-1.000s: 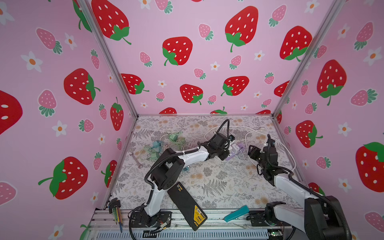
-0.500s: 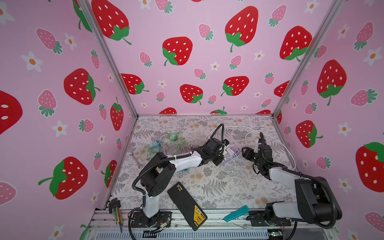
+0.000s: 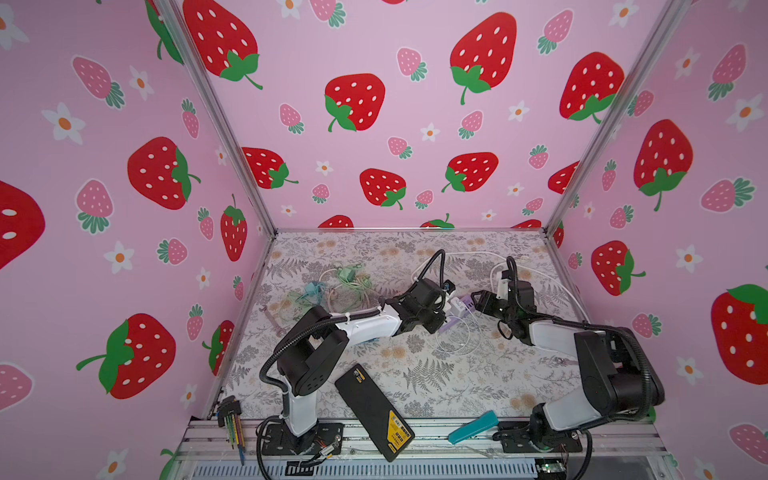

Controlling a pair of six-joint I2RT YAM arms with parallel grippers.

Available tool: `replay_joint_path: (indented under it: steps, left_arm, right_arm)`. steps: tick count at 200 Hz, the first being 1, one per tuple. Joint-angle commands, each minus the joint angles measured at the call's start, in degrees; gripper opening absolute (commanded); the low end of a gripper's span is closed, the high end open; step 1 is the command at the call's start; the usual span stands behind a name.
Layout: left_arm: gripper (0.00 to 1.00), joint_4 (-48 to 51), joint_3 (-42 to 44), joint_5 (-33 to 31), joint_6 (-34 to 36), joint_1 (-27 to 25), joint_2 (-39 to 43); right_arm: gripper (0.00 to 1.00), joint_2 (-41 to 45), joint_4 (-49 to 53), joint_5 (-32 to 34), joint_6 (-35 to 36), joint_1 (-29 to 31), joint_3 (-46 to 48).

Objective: Pull the plug off the socket
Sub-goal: 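Grasp the purple power strip with the right gripper while left holds the charger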

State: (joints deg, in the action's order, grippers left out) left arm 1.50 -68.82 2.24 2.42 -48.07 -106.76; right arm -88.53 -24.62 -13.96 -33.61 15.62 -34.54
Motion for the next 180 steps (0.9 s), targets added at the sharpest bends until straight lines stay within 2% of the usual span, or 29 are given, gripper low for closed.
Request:
replay_joint_path:
  steps: [1,28,58,97,180]
  left_arm:
    - [0.34,2.1,-1.3,1.8,0.1,-0.1,-0.1]
    - [0.37,4.1,-3.2,0.7,-0.1,-0.1,-0.7]
    - [0.44,3.1,-2.9,-1.1,-0.4,-0.1,-1.6]
    - [0.54,1.8,-3.4,-1.4,-0.4,-0.1,-1.9]
    - [0.59,1.2,-6.8,-0.8,0.1,0.0,-3.5]
  right_arm:
    - [0.64,-1.5,4.8,3.6,3.2,2.1,-3.5]
    - [0.64,-2.7,7.4,7.2,4.1,2.4,-5.2]
    - [0.64,-4.5,11.7,13.4,5.6,2.7,-7.2]
    - [0.64,-5.7,12.5,14.0,5.9,2.7,-7.9]
    - [0.64,-7.7,13.0,12.8,5.7,3.4,-8.8]
